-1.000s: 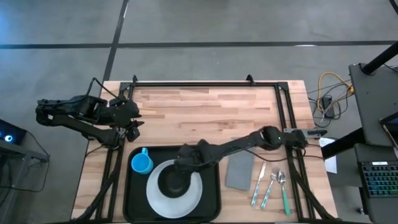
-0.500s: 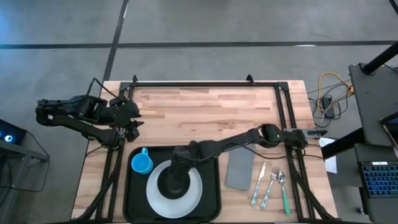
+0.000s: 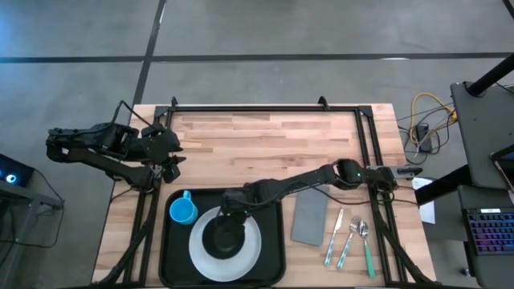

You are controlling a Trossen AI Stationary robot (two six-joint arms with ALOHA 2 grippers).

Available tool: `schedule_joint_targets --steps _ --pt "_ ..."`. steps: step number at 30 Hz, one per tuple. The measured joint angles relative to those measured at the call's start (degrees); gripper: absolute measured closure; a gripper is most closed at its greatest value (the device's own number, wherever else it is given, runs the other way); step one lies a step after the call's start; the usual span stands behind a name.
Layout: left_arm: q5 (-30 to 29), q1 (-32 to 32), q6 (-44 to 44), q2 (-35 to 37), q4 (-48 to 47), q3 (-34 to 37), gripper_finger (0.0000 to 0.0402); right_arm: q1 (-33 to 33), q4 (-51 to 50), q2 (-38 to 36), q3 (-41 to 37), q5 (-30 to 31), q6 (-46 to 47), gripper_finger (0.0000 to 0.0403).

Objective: Set up tray
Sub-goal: Put the black bowl on top of the white plate on the black serving tray

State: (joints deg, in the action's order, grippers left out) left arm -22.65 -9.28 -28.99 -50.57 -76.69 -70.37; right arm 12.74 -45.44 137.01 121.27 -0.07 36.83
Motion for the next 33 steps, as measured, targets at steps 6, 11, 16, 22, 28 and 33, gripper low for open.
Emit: schedule_joint_targets --steps 6,11,16,22,28,33 --pt "0.02 0.00 0.00 0.00 -0.02 0.00 0.0265 1.12 1.14 -0.01 0.00 -2.46 0.24 0.0344" --pt "0.04 -0.02 0.00 0.00 -0.02 0.00 0.0265 2.39 1.13 0.00 0.00 -2.57 0.21 0.0344" --pt "0.07 -0.02 -0.59 0.00 -0.02 0.00 0.0265 3.41 -0.19 0.00 0.00 0.12 0.49 0.0344" --pt "0.20 -0.02 -3.96 -0.01 -0.02 0.00 0.0265 4.99 -3.69 0.00 -0.02 1.74 1.05 0.0344" --pt "0.24 -0.02 -4.57 -0.02 -0.02 0.00 0.0265 9.25 -5.24 -0.02 -0.02 3.68 6.90 0.0344" --pt "0.26 -0.02 -4.63 -0.02 -0.02 0.00 0.0265 14.00 -5.63 -0.13 -0.02 10.16 11.68 0.0344"
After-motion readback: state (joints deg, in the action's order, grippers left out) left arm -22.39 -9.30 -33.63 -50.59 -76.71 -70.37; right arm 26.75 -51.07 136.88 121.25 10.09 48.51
